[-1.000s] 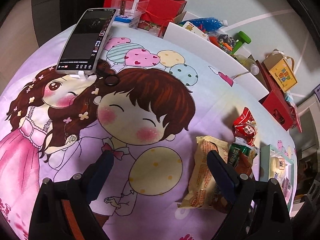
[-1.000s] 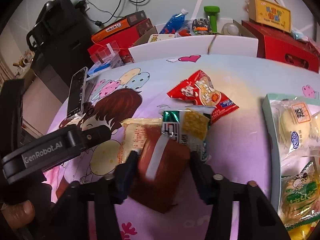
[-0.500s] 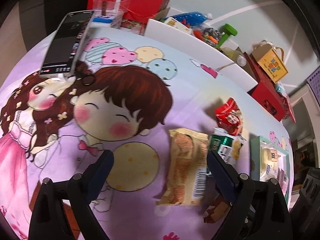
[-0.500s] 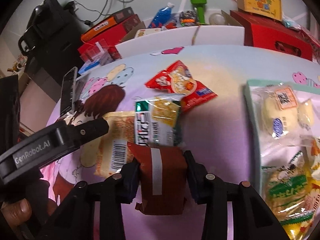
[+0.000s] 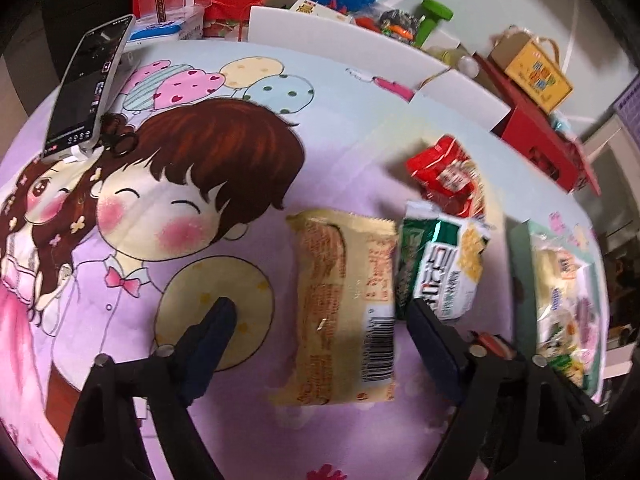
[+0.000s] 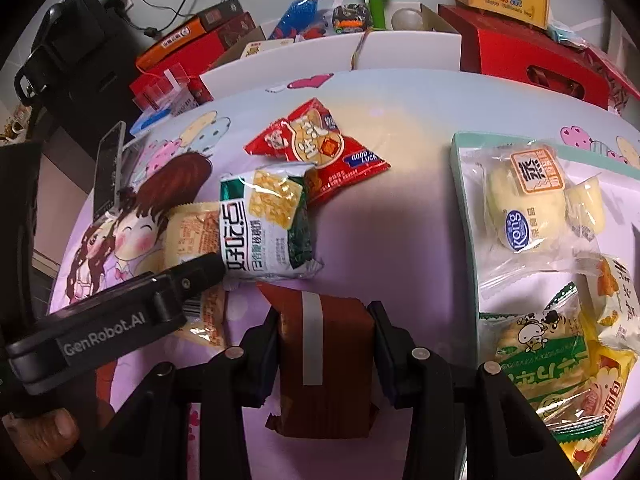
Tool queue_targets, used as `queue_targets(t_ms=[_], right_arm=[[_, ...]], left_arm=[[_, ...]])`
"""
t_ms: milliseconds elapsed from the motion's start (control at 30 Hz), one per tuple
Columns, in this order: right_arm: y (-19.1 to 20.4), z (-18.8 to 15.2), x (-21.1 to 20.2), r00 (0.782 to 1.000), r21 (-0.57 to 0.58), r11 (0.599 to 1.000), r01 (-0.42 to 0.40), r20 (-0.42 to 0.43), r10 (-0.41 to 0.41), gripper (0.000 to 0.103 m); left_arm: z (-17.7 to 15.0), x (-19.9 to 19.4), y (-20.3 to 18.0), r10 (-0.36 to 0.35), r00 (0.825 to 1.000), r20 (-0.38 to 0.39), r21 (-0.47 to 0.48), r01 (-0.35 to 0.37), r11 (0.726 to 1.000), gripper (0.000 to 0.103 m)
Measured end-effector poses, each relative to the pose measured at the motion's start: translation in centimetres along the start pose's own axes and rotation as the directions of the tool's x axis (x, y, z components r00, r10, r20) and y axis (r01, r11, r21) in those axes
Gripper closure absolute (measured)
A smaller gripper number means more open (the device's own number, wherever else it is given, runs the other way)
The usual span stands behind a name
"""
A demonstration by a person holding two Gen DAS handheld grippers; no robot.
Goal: Organize snacks
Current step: 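Grasp the red-brown box with the right tool while the left tool reaches the tan bread bag, then grasp the tan bread bag with the left tool while the right tool lifts the red box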
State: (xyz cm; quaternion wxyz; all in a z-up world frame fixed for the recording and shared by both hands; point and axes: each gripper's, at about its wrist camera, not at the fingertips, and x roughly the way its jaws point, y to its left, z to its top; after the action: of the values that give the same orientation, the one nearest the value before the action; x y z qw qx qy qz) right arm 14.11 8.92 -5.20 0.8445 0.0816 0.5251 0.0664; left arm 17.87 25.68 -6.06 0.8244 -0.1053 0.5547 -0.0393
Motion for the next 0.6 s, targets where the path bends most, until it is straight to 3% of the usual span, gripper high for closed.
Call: queue_targets(t_ms=[167,400,467,533,600], right_arm=[[0.3,-0.2,0.5,1.0,-0.024,1.0,0.019,-0.019,-0.02,0.058],[1.0,-0.4,0.8,0.997,-0.077,0.995,0.064,-0.027,-0.066,0.058],[1.1,-0.4,0.7,0.997,-0.084,0.994,0.066,-0.024,-0.068,0.059],[1.1,-0.4,0.7,0.998,-0.087,0.995,0.058,-0.02,-0.06,0.06],[1.1,-0.3,0.4,0.999,-0.087,0.995,0.047,-0.015,-0.049,0.061]], left_arm=[[-0.1,-0.2,0.9,0.019,1.0,0.011,-0.021,-0.018,1.0,0.026],[-0.2,0.2,-0.2,0.063,0.998,0.001,0.027,-0.063,0.998,0.027],[-0.1,0.3,-0.5,0.067,0.998,0.004,0.037,-0.067,0.997,0.034],[0.0,0.0,-0.5,0.042,0.999,0.015,0.036,-0.043,0.998,0.055],[0.0,-0.3,-0.5,0.034,0.999,0.023,0.035,-0.035,0.999,0.061]])
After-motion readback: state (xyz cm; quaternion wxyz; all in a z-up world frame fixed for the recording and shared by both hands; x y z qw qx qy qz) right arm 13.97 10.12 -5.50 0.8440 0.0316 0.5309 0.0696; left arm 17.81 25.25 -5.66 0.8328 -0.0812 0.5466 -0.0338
